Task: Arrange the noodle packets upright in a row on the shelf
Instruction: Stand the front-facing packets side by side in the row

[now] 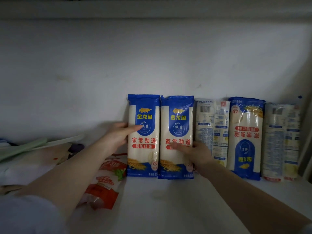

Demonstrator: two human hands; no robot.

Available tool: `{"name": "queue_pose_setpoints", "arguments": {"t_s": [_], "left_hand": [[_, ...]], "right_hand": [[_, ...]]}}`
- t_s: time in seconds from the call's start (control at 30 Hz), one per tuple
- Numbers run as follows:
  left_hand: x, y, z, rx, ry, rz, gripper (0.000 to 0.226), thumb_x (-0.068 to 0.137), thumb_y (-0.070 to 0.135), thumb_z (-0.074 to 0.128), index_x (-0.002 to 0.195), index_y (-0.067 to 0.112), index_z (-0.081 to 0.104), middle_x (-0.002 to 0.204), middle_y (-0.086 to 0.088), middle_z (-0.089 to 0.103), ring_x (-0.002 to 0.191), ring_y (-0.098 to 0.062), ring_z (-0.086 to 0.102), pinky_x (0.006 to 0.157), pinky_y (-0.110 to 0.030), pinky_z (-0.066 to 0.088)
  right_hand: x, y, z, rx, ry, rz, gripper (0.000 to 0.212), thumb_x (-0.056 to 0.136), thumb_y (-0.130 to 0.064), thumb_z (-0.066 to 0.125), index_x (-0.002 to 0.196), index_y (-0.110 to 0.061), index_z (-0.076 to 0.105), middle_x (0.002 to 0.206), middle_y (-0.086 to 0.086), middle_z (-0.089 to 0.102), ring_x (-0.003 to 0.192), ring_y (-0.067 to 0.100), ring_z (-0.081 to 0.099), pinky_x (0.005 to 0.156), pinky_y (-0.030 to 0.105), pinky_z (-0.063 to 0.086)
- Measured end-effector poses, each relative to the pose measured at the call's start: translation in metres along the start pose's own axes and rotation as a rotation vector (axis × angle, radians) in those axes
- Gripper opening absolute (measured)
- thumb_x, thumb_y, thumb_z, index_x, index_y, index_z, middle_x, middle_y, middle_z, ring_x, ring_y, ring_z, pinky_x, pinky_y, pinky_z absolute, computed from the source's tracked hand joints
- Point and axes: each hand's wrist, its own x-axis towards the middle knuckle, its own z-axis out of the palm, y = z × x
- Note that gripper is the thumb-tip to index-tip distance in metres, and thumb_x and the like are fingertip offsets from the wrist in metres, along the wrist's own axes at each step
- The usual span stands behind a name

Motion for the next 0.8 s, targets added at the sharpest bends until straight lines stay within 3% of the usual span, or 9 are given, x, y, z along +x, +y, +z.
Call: {"name": "queue_pose_setpoints", "arguments": {"t_s": [0.1, 0.2, 0.33, 0.47, 0.63, 0.7, 0.73, 0.8], "left_hand": [[0.003, 0.0, 0.008, -0.008, 0.09, -0.005, 0.017, 0.079, 0.022, 0.072, 0.093, 0.016, 0.064, 0.092, -0.005, 0.074, 0.087, -0.021, 0.07, 0.079, -0.038, 0.055], [0.001, -0.007, 0.01, -0.034, 0.099, -0.038, 0.019, 0.08, 0.028, 0.071, 0.094, 0.017, 0.064, 0.089, -0.004, 0.074, 0.087, -0.021, 0.07, 0.081, -0.039, 0.054], [-0.002, -0.022, 0.002, 0.305, -0.05, -0.127, 0.032, 0.077, 0.029, 0.074, 0.104, 0.017, 0.064, 0.1, -0.002, 0.073, 0.094, -0.02, 0.068, 0.091, -0.042, 0.052], [-0.006, -0.035, -0.003, 0.407, -0.123, -0.182, 0.044, 0.071, 0.025, 0.079, 0.111, 0.014, 0.064, 0.106, -0.003, 0.072, 0.098, -0.021, 0.068, 0.096, -0.046, 0.05], [-0.004, -0.037, 0.002, 0.411, -0.073, -0.175, 0.034, 0.075, 0.024, 0.076, 0.105, 0.015, 0.063, 0.109, -0.006, 0.07, 0.095, -0.021, 0.066, 0.09, -0.04, 0.052], [-0.012, -0.032, 0.003, 0.601, 0.041, -0.142, 0.039, 0.073, 0.037, 0.076, 0.1, 0.014, 0.06, 0.107, -0.004, 0.068, 0.089, -0.018, 0.064, 0.081, -0.035, 0.053], [-0.019, -0.027, 0.003, 0.74, 0.175, -0.07, 0.048, 0.071, 0.046, 0.075, 0.1, 0.013, 0.057, 0.105, -0.004, 0.065, 0.088, -0.016, 0.062, 0.077, -0.033, 0.053], [-0.036, -0.016, 0.01, 0.965, 0.474, 0.288, 0.055, 0.074, 0.051, 0.07, 0.105, 0.009, 0.051, 0.105, -0.003, 0.055, 0.093, -0.014, 0.054, 0.074, -0.026, 0.047]], "right_hand": [[0.004, -0.007, 0.005, 0.008, 0.107, 0.013, 0.03, 0.068, -0.024, 0.084, 0.09, -0.016, 0.066, 0.096, 0.002, 0.073, 0.091, 0.024, 0.07, 0.082, 0.046, 0.058], [0.004, -0.008, 0.007, -0.024, 0.148, 0.003, 0.027, 0.068, -0.026, 0.084, 0.085, -0.019, 0.065, 0.099, 0.003, 0.072, 0.092, 0.023, 0.069, 0.083, 0.045, 0.058], [-0.011, -0.002, 0.003, -0.155, -0.007, 0.042, 0.038, 0.065, -0.029, 0.086, 0.094, -0.018, 0.065, 0.096, 0.001, 0.072, 0.074, 0.012, 0.065, 0.059, 0.027, 0.054], [-0.021, 0.017, 0.003, -0.307, -0.018, 0.056, 0.057, 0.059, -0.016, 0.089, 0.108, -0.016, 0.061, 0.102, -0.003, 0.066, 0.096, 0.014, 0.06, 0.08, 0.028, 0.051], [-0.018, 0.019, 0.003, -0.266, 0.008, 0.048, 0.062, 0.059, -0.013, 0.089, 0.113, -0.013, 0.059, 0.101, -0.004, 0.063, 0.099, 0.016, 0.058, 0.085, 0.03, 0.05], [-0.018, 0.019, 0.004, -0.272, 0.018, 0.05, 0.064, 0.059, -0.015, 0.089, 0.115, -0.012, 0.059, 0.109, -0.001, 0.065, 0.103, 0.018, 0.059, 0.087, 0.032, 0.05], [-0.019, 0.019, 0.004, -0.283, 0.023, 0.053, 0.064, 0.06, -0.016, 0.089, 0.116, -0.012, 0.058, 0.113, 0.0, 0.065, 0.104, 0.018, 0.059, 0.088, 0.032, 0.051], [-0.024, 0.017, 0.0, -0.336, 0.007, 0.039, 0.066, 0.062, -0.024, 0.088, 0.118, -0.014, 0.056, 0.117, -0.001, 0.064, 0.106, 0.017, 0.058, 0.088, 0.031, 0.05]]}}
